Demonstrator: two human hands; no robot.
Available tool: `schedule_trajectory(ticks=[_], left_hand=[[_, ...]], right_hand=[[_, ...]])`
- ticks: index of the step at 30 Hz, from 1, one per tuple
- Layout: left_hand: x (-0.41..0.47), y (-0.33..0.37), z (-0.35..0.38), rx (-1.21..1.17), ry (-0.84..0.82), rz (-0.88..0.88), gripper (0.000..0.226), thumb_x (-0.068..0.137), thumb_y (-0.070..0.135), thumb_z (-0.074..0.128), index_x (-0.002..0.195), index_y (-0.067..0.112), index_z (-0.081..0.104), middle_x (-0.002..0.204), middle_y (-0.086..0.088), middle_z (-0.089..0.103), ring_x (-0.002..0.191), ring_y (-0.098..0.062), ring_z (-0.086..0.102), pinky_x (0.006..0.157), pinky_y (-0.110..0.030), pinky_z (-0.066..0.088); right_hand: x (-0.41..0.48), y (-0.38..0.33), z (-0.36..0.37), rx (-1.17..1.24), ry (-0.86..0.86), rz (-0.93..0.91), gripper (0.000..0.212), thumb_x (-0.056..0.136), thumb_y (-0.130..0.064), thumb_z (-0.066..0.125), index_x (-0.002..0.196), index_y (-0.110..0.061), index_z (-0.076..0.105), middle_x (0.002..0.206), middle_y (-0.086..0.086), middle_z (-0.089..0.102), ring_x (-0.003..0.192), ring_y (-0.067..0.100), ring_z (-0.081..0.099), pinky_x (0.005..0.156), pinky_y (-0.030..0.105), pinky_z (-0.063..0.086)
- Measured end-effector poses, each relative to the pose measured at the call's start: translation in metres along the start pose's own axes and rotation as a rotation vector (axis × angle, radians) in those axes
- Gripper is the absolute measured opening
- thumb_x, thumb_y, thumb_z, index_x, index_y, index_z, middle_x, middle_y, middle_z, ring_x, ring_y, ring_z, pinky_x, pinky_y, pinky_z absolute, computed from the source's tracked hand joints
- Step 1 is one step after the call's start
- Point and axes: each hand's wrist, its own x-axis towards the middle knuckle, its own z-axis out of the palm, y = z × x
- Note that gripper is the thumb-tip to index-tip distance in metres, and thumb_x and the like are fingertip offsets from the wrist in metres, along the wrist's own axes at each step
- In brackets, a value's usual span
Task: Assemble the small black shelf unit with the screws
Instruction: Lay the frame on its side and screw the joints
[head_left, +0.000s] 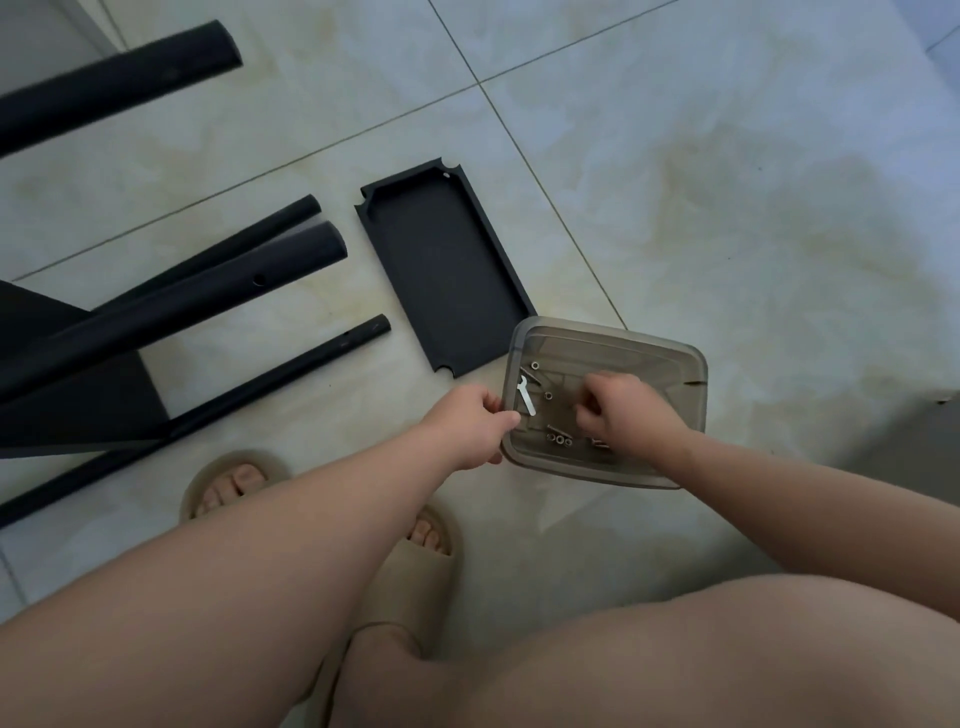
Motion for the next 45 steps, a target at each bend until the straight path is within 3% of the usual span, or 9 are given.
schedule_trajectory(ticks=[8, 14, 22, 26, 31, 34, 38, 41, 45], left_hand=[[-0.007, -0.001, 0.001, 0.046, 0.024, -0.005, 0.023, 0.100, 0.018, 0.058, 0.078, 0.023, 0.054, 0.108, -0.016, 0.070, 0.099, -0.033, 0.072, 0.053, -0.022, 0.040], [0.004, -0.015, 0.010, 0.015, 0.055, 0.012, 0.005, 0.098, 0.019, 0.061, 0.099, 0.013, 0.060, 0.102, -0.014, 0.072, 0.090, -0.031, 0.073, 0.081, -0.037, 0.055], [0.005, -0.015, 0.011, -0.025, 0.045, 0.016, 0.007, 0.098, 0.016, 0.059, 0.102, 0.010, 0.058, 0.097, -0.012, 0.072, 0.083, -0.027, 0.075, 0.057, -0.024, 0.045], [0.003, -0.012, 0.014, 0.001, 0.070, 0.023, 0.003, 0.098, 0.016, 0.059, 0.099, 0.014, 0.057, 0.101, -0.014, 0.073, 0.085, -0.028, 0.075, 0.064, -0.027, 0.050], [-0.019, -0.001, -0.002, 0.293, 0.006, 0.042, 0.044, 0.097, 0.025, 0.064, 0.138, 0.015, 0.051, 0.132, -0.009, 0.061, 0.120, -0.029, 0.060, 0.103, -0.036, 0.047], [-0.048, 0.011, -0.026, 0.463, 0.007, 0.072, 0.044, 0.097, 0.030, 0.063, 0.138, 0.016, 0.053, 0.138, -0.006, 0.056, 0.126, -0.026, 0.055, 0.100, -0.028, 0.042], [-0.103, 0.021, -0.069, 0.510, 0.113, 0.139, 0.038, 0.097, 0.030, 0.063, 0.131, 0.016, 0.059, 0.133, -0.004, 0.061, 0.116, -0.023, 0.061, 0.087, -0.025, 0.044], [-0.153, 0.012, -0.104, 0.504, 0.223, 0.167, 0.035, 0.097, 0.030, 0.062, 0.129, 0.015, 0.060, 0.128, -0.004, 0.063, 0.110, -0.025, 0.063, 0.084, -0.026, 0.045], [-0.231, -0.022, -0.153, 0.469, 0.336, 0.156, 0.030, 0.097, 0.034, 0.062, 0.123, 0.020, 0.063, 0.115, 0.001, 0.063, 0.105, -0.021, 0.063, 0.092, -0.031, 0.049]], right_hand=[[0.006, -0.014, 0.019, -0.018, -0.186, 0.068, 0.019, 0.091, -0.017, 0.062, 0.110, -0.014, 0.062, 0.115, 0.012, 0.067, 0.106, 0.033, 0.062, 0.084, 0.037, 0.052], [0.017, -0.013, 0.038, -0.152, -0.255, -0.002, 0.035, 0.092, -0.029, 0.068, 0.122, -0.016, 0.056, 0.122, 0.014, 0.064, 0.111, 0.036, 0.062, 0.087, 0.041, 0.052], [0.021, -0.016, 0.035, -0.117, -0.270, 0.000, 0.018, 0.090, -0.017, 0.063, 0.107, -0.012, 0.063, 0.111, 0.017, 0.069, 0.101, 0.037, 0.065, 0.082, 0.038, 0.053], [0.008, -0.017, 0.024, 0.073, -0.181, 0.085, 0.009, 0.083, -0.016, 0.066, 0.088, -0.014, 0.058, 0.089, 0.009, 0.064, 0.088, 0.032, 0.062, 0.070, 0.034, 0.047], [-0.015, -0.021, -0.013, 0.214, -0.094, 0.095, 0.016, 0.087, -0.009, 0.064, 0.101, -0.015, 0.069, 0.091, 0.001, 0.067, 0.085, 0.023, 0.065, 0.073, 0.028, 0.051], [-0.023, -0.044, -0.046, 0.283, -0.045, 0.062, 0.012, 0.090, -0.009, 0.064, 0.087, -0.019, 0.069, 0.078, -0.003, 0.070, 0.073, 0.020, 0.066, 0.058, 0.017, 0.047], [-0.036, -0.096, -0.104, 0.390, 0.048, -0.039, 0.017, 0.086, -0.008, 0.067, 0.075, -0.022, 0.066, 0.059, -0.007, 0.069, 0.051, 0.006, 0.062, 0.056, 0.022, 0.050], [-0.055, -0.144, -0.144, 0.399, 0.090, -0.151, 0.021, 0.083, -0.005, 0.067, 0.072, -0.023, 0.065, 0.057, -0.016, 0.067, 0.054, 0.000, 0.062, 0.058, 0.021, 0.047], [-0.085, -0.218, -0.172, 0.389, 0.157, -0.268, 0.019, 0.083, -0.008, 0.070, 0.072, -0.024, 0.066, 0.056, -0.011, 0.063, 0.057, 0.008, 0.062, 0.061, 0.027, 0.051]])
